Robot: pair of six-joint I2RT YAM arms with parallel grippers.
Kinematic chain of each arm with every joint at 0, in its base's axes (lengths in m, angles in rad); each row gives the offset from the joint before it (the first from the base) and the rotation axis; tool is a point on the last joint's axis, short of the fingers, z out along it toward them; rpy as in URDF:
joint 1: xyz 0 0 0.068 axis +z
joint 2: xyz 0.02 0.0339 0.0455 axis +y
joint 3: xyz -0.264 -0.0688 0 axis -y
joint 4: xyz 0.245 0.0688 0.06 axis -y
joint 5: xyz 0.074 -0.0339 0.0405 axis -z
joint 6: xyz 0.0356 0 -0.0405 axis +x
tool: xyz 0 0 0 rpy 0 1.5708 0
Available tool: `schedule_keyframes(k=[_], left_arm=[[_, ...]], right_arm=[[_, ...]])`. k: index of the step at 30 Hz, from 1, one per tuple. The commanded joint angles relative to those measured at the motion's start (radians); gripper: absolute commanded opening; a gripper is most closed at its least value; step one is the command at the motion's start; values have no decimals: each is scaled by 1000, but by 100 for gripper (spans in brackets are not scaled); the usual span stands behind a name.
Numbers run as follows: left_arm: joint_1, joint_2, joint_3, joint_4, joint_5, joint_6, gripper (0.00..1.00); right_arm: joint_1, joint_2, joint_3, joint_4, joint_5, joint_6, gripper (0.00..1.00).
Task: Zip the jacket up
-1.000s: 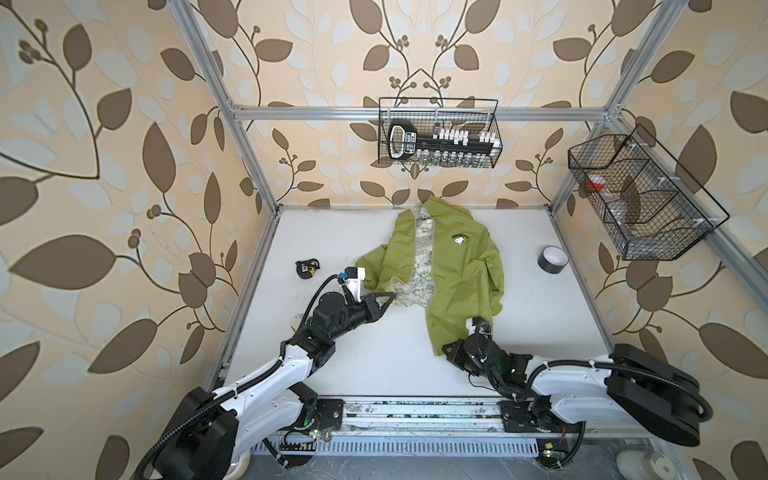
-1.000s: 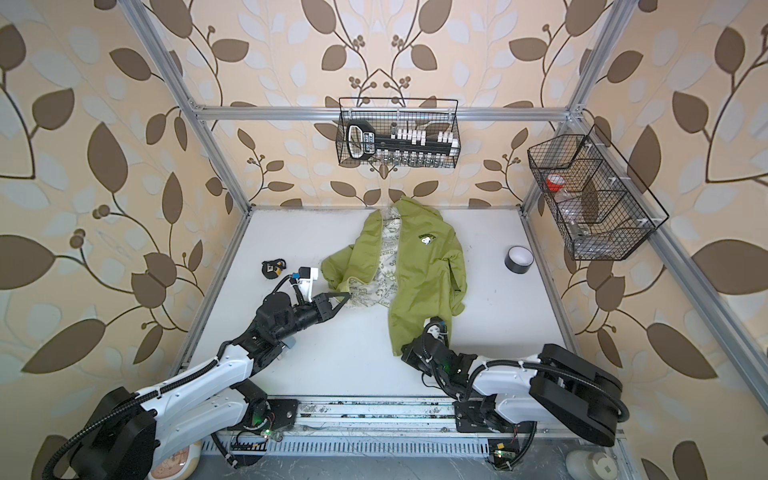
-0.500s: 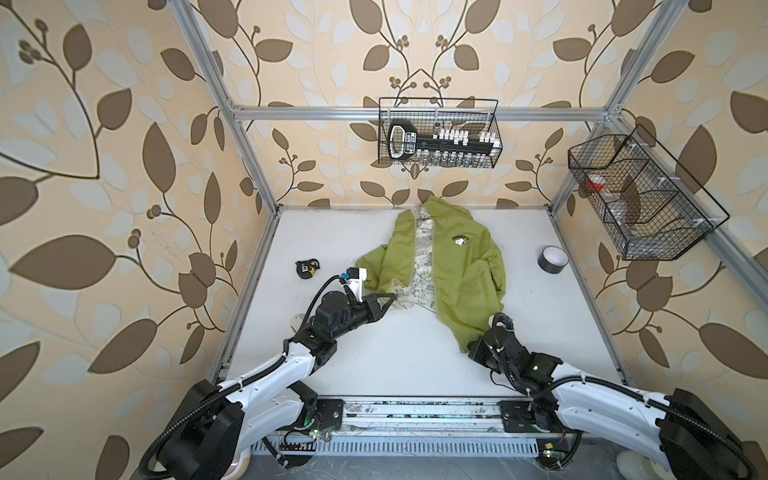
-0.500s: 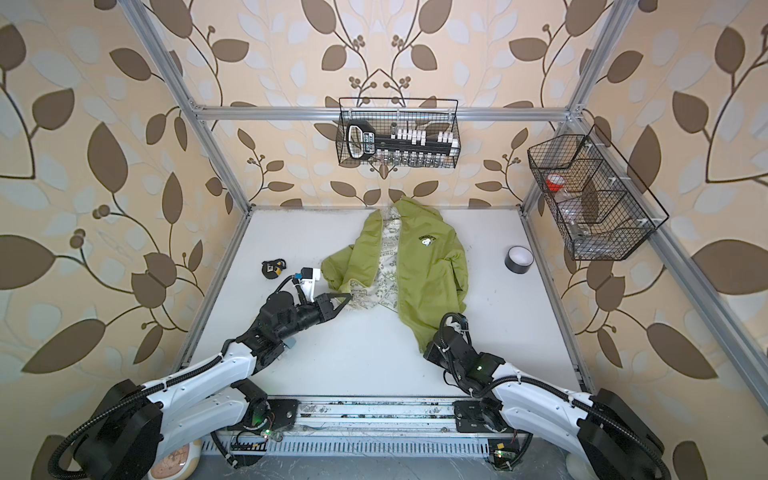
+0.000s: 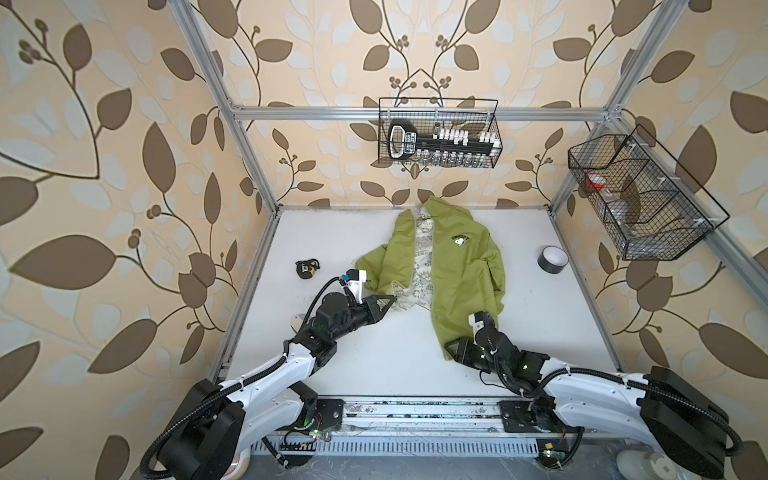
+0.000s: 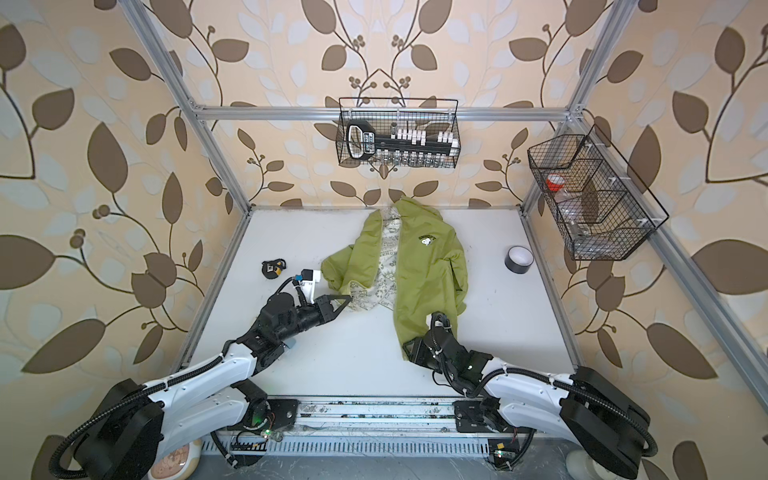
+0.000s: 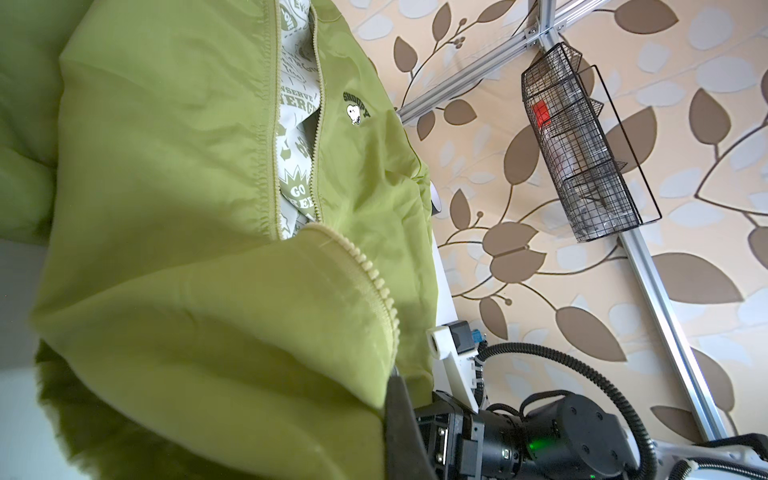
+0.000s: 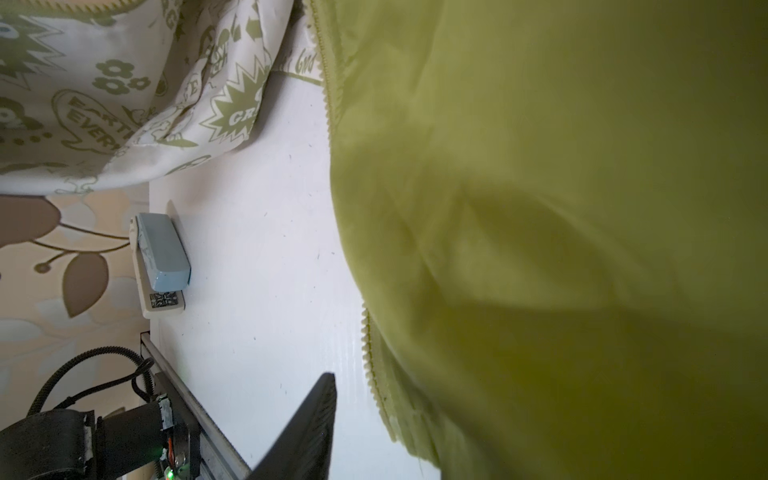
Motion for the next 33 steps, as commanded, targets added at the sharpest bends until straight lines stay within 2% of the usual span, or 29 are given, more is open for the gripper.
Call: schedule_keyframes(k=[1, 7, 16, 19, 22, 25, 29, 33], left_arm=[[12, -18, -7, 50, 0, 3, 0], [12, -21, -12, 52, 3, 0, 0], [12, -39, -20, 41, 2, 1, 0], [12, -44, -22, 37, 2, 1, 0], [12, -49, -24, 33, 1, 0, 0], [12, -53, -24, 28, 2, 1, 0], [12, -57, -26, 26, 2, 0, 0], [12, -57, -26, 26, 4, 0, 0]], right_arm=[[24, 43, -15, 66, -19, 35, 47], [51, 163, -26, 207, -34, 77, 37], [68, 332, -16, 380, -68, 125, 40], [75, 369, -1, 386, -64, 140, 40], [77, 403, 24, 345, -47, 174, 33], [81, 421, 23, 345, -26, 215, 30], [86, 407, -7, 378, 0, 252, 30], [102, 353, -41, 405, 40, 304, 39]])
